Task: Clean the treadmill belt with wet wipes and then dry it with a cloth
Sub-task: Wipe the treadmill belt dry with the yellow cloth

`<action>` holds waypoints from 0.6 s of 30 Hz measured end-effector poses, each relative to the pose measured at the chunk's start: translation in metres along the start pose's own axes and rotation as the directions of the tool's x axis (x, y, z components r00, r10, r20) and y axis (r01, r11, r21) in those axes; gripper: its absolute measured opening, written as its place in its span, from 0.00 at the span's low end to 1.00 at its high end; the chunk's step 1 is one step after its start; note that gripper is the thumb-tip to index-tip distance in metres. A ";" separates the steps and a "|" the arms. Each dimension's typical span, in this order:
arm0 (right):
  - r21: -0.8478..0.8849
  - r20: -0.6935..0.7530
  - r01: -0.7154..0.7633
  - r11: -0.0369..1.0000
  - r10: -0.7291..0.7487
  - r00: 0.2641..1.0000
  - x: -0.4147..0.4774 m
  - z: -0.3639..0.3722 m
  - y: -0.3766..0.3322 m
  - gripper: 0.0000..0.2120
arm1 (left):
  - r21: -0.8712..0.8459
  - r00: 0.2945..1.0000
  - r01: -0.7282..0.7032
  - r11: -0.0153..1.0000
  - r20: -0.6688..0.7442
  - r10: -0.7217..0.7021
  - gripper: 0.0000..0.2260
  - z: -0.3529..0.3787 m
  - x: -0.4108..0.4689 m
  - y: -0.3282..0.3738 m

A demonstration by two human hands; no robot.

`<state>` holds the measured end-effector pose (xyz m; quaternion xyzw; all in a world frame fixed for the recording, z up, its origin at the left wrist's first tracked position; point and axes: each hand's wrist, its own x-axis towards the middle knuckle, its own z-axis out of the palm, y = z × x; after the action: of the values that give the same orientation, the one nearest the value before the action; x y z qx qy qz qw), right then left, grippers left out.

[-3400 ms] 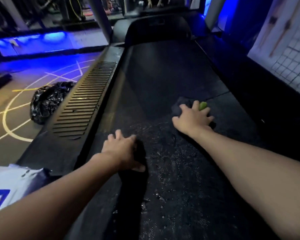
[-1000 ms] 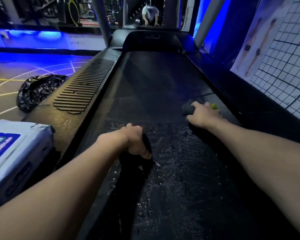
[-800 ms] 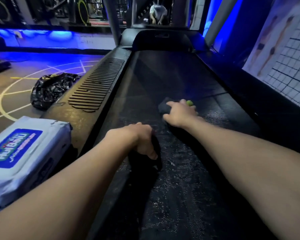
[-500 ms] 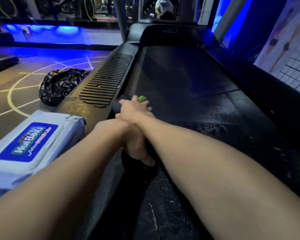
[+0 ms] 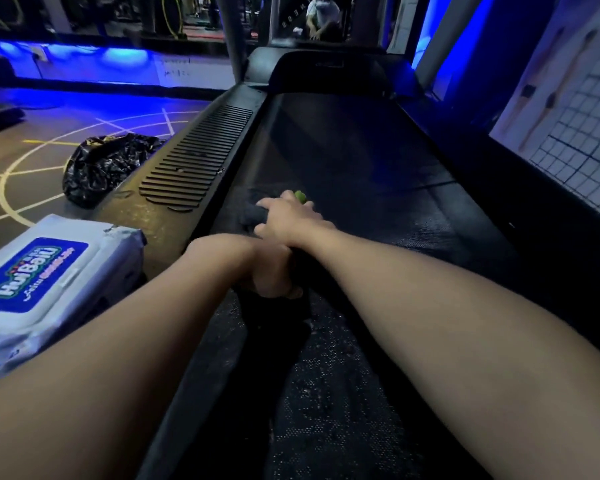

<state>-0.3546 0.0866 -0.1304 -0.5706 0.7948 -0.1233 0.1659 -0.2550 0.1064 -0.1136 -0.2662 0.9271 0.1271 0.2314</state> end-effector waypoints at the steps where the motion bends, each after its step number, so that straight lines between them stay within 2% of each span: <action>1: -0.002 -0.010 -0.024 1.000 0.024 1.000 -0.002 -0.004 0.012 0.27 | -0.018 0.999 0.009 1.000 -0.031 -0.010 0.20 -0.002 0.001 0.007; 4: -0.032 -0.045 -0.095 0.995 0.094 0.995 -0.012 -0.018 0.057 0.26 | -0.085 0.981 0.123 0.989 -0.140 -0.134 0.25 -0.003 0.008 0.028; 9: -0.067 -0.084 -0.252 0.965 0.247 0.965 -0.032 -0.041 0.134 0.31 | -0.102 0.955 0.243 0.965 -0.146 -0.256 0.23 0.009 0.030 0.047; 11: -0.070 -0.090 -0.307 0.949 0.301 0.949 -0.041 -0.050 0.160 0.31 | -0.124 0.954 0.227 0.966 -0.173 -0.246 0.24 0.007 0.035 0.057; 14: -0.071 -0.118 -0.376 0.924 0.367 0.923 -0.056 -0.062 0.197 0.29 | -0.122 0.954 0.210 0.970 -0.191 -0.231 0.21 0.005 0.045 0.080; 18: -0.068 -0.186 -0.508 0.859 0.489 0.852 -0.085 -0.080 0.241 0.29 | -0.090 0.968 0.188 0.978 -0.152 -0.200 0.27 0.006 0.054 0.103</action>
<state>-0.5708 0.2447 -0.1394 -0.3415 0.9321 -0.0759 0.0940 -0.3499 0.1700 -0.1343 -0.3733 0.9068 0.1166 0.1572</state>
